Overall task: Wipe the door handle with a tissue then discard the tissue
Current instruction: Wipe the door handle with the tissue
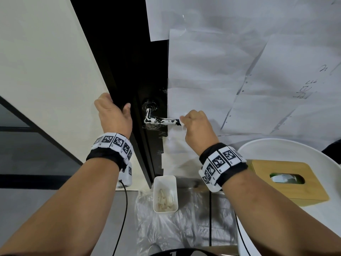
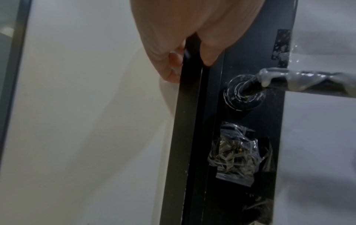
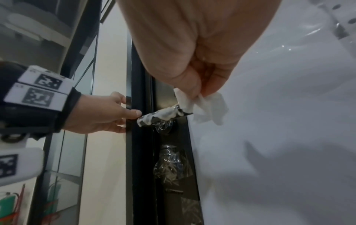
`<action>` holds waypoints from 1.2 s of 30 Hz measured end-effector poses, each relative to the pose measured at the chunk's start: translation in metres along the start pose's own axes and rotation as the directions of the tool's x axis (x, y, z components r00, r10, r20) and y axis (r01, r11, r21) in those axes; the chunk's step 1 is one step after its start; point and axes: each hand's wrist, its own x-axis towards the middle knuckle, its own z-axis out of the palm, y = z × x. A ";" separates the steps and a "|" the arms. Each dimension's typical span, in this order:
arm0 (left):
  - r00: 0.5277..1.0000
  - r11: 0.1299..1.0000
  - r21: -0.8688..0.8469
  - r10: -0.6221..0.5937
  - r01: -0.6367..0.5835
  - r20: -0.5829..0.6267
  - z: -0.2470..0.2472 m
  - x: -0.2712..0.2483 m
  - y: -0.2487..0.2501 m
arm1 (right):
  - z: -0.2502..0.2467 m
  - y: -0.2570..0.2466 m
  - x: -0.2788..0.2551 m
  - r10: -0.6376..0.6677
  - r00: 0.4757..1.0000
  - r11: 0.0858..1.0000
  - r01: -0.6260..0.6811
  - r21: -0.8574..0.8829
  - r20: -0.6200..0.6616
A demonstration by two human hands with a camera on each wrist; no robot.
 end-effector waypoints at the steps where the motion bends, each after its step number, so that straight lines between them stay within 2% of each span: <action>1: 1.000 1.000 -0.002 0.001 -0.001 -0.002 0.000 0.000 0.000 | 0.001 -0.002 -0.003 -0.019 1.000 1.000 0.019 0.014 -0.003; 4: 1.000 1.000 -0.005 0.006 -0.006 -0.004 0.000 -0.001 0.000 | -0.002 0.001 -0.004 -0.027 0.998 0.999 0.029 0.045 -0.051; 8: 1.000 1.000 -0.003 0.002 -0.002 0.003 0.000 -0.001 0.000 | 0.001 0.007 0.004 0.077 0.997 0.997 -0.077 0.023 0.006; 10: 1.000 1.000 -0.009 0.002 -0.002 0.008 0.000 0.000 0.000 | 0.006 0.008 0.005 0.156 0.987 0.983 -0.158 0.090 0.022; 13: 1.000 1.000 -0.003 0.001 -0.001 0.006 0.000 -0.001 0.000 | 0.012 0.009 0.001 0.327 0.937 0.897 -0.350 0.270 0.126; 15: 1.000 1.000 0.007 0.003 -0.003 0.005 0.000 -0.001 0.000 | 0.016 0.006 -0.001 0.422 0.885 0.790 -0.465 0.401 0.195; 17: 1.000 1.000 0.011 0.009 -0.009 0.005 0.000 -0.001 -0.001 | 0.018 0.000 -0.001 0.532 0.805 0.567 -0.570 0.594 0.265; 19: 1.000 1.000 0.006 0.012 -0.012 0.000 0.001 -0.001 -0.001 | 0.014 -0.010 0.000 0.599 0.697 0.222 -0.617 0.755 0.394; 20: 1.000 1.000 0.004 0.012 -0.012 -0.002 0.001 -0.001 -0.001 | 0.010 -0.015 0.000 0.603 0.651 0.042 -0.603 0.797 0.461; 22: 1.000 1.000 0.003 0.012 -0.012 -0.002 0.001 -0.001 -0.001 | 0.000 -0.023 -0.002 0.558 0.605 -0.257 -0.524 0.812 0.567; 23: 1.000 1.000 0.006 0.012 -0.012 -0.001 0.001 -0.001 -0.002 | -0.003 -0.025 -0.002 0.519 0.596 -0.370 -0.489 0.790 0.612; 24: 1.000 1.000 0.008 0.013 -0.013 0.001 0.002 -0.001 -0.002 | -0.006 -0.027 -0.004 0.474 0.597 -0.436 -0.480 0.761 0.648; 25: 1.000 1.000 0.009 0.015 -0.015 0.003 0.002 -0.002 -0.003 | -0.009 -0.030 -0.006 0.428 0.607 -0.456 -0.494 0.740 0.669; 26: 1.000 1.000 0.009 0.017 -0.017 0.004 0.002 -0.001 -0.004 | -0.011 -0.034 -0.007 0.391 0.628 -0.428 -0.524 0.737 0.673; 27: 1.000 1.000 0.007 0.020 -0.020 0.005 0.002 -0.001 -0.004 | -0.013 -0.038 -0.008 0.358 0.661 -0.355 -0.557 0.751 0.659; 28: 1.000 1.000 0.005 0.024 -0.024 0.004 0.002 -0.001 -0.004 | -0.014 -0.040 -0.008 0.348 0.698 -0.233 -0.582 0.779 0.626; 29: 1.000 1.000 0.001 0.027 -0.027 0.003 0.002 -0.001 -0.005 | -0.016 -0.041 -0.007 0.366 0.738 -0.072 -0.585 0.808 0.567; 31: 1.000 1.000 -0.006 0.028 -0.028 0.006 0.002 -0.001 -0.005 | -0.020 -0.037 -0.004 0.418 0.832 0.317 -0.509 0.800 0.364; 33: 1.000 1.000 -0.008 0.022 -0.022 0.009 0.002 0.000 -0.005 | -0.027 -0.028 0.000 0.415 0.900 0.643 -0.396 0.656 0.136; 34: 1.000 1.000 -0.009 0.018 -0.018 0.007 0.002 0.000 -0.005 | -0.029 -0.022 0.001 0.395 0.917 0.746 -0.353 0.564 0.051; 36: 1.000 1.000 -0.014 0.016 -0.016 0.005 0.002 0.000 -0.005 | -0.030 -0.012 0.003 0.355 0.932 0.847 -0.288 0.446 -0.071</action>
